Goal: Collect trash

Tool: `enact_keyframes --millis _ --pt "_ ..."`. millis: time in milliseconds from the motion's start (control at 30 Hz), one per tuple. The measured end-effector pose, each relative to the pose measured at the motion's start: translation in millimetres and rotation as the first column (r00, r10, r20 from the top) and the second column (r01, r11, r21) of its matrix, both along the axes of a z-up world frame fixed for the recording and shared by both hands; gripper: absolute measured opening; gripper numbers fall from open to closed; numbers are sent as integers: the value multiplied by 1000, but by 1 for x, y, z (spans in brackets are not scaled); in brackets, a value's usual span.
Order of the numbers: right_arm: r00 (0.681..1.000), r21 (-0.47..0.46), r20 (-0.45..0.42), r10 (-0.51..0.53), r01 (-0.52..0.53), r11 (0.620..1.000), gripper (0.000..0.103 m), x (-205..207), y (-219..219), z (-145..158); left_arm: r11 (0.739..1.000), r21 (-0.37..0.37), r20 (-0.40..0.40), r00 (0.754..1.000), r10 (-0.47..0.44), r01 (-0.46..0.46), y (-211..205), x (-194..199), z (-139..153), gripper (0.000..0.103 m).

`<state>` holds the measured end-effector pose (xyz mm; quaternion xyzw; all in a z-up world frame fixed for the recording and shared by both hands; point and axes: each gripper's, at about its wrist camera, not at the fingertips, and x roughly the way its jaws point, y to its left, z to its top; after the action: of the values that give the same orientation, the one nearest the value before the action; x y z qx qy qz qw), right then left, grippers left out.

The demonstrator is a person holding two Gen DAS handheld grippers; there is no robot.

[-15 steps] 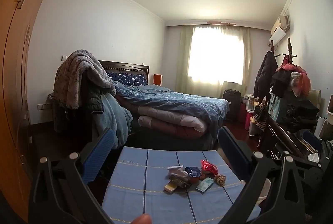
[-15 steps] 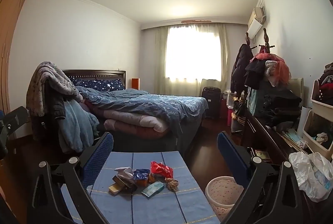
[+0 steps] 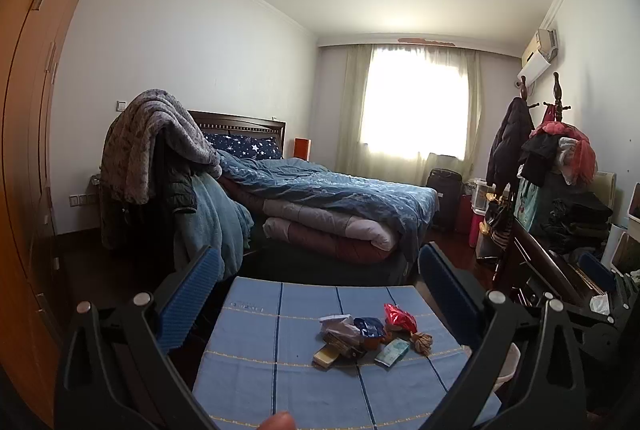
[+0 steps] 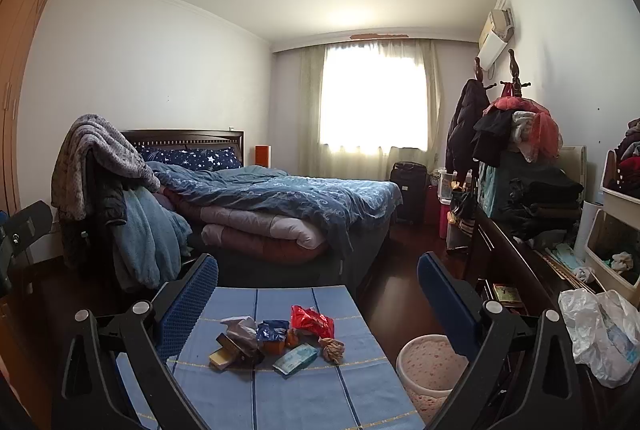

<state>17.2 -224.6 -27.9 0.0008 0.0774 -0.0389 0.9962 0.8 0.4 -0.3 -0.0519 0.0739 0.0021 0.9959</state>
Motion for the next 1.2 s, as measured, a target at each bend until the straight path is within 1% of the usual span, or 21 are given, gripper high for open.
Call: enact_keyframes --millis 267,300,433,533,600,933,1200 --pt "1000 -1 -3 0 0 1000 100 0 -1 -2 1000 -2 -5 1000 1 -1 -2 2 -3 100" --pt "1000 0 -4 0 0 1000 100 1 -1 -2 1000 -1 -5 1000 1 -1 -3 2 -8 100" --pt "1000 1 -6 0 0 1000 100 2 -1 -3 1000 1 -9 1000 -1 1 -5 0 -15 100" --pt "1000 2 -5 0 0 1000 100 2 -1 -4 1000 4 -16 1000 -1 1 -18 1 -21 100" --pt "1000 1 -7 0 0 1000 100 2 -1 -4 1000 4 -18 1000 -1 1 -24 3 -22 100" --pt "1000 2 -9 2 -2 1000 100 3 -2 -5 1000 2 -37 999 -9 9 -17 8 -15 100" --pt "1000 3 -12 1 -1 1000 100 4 -2 -6 1000 3 -39 999 -10 10 -18 9 -15 100"
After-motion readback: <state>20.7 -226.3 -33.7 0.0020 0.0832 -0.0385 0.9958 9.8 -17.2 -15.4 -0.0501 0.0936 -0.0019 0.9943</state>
